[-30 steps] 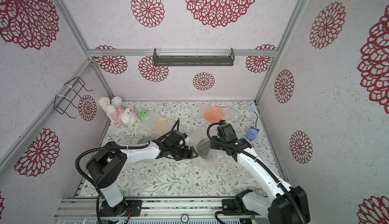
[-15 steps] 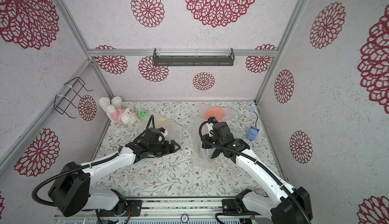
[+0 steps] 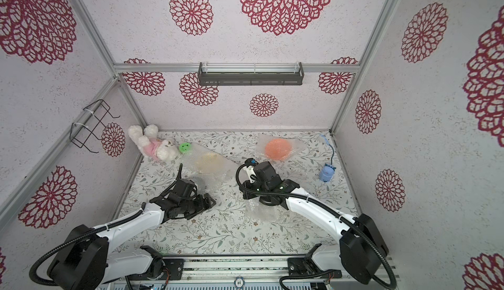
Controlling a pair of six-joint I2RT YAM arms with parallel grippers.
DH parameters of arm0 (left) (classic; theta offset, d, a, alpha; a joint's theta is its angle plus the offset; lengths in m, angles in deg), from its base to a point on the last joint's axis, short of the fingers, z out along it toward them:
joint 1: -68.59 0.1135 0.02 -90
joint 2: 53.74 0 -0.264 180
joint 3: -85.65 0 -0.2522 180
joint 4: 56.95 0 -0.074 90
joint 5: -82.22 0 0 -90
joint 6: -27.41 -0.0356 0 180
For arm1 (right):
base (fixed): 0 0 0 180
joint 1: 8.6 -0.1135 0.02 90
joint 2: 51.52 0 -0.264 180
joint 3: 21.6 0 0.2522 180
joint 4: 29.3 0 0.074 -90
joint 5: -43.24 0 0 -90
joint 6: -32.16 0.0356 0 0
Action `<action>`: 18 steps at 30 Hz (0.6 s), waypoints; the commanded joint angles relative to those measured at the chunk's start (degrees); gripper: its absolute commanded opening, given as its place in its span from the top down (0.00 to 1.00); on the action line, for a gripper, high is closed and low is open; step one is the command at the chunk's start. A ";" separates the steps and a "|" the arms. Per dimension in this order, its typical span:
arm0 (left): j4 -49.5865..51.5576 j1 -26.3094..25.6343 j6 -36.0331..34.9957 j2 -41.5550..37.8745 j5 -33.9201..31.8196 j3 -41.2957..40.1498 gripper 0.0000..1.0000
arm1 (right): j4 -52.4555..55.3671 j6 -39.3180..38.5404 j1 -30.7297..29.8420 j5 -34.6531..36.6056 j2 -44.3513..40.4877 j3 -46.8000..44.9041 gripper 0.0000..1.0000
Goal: Unpack dinner plates from bubble wrap
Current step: Unwrap the bubble wrap at the center of the board.
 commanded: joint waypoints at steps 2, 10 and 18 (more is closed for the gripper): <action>-5.52 2.60 0.99 3.69 -0.93 -1.37 0.10 | -3.44 1.77 -1.26 -1.56 0.72 -0.90 1.00; -8.01 8.78 -2.71 10.82 -0.82 1.36 0.10 | -4.33 2.57 -3.78 -1.64 2.36 -2.03 1.00; -11.72 13.53 -4.93 20.59 3.69 8.13 0.10 | -6.98 4.74 -6.72 -2.97 5.50 -2.79 1.00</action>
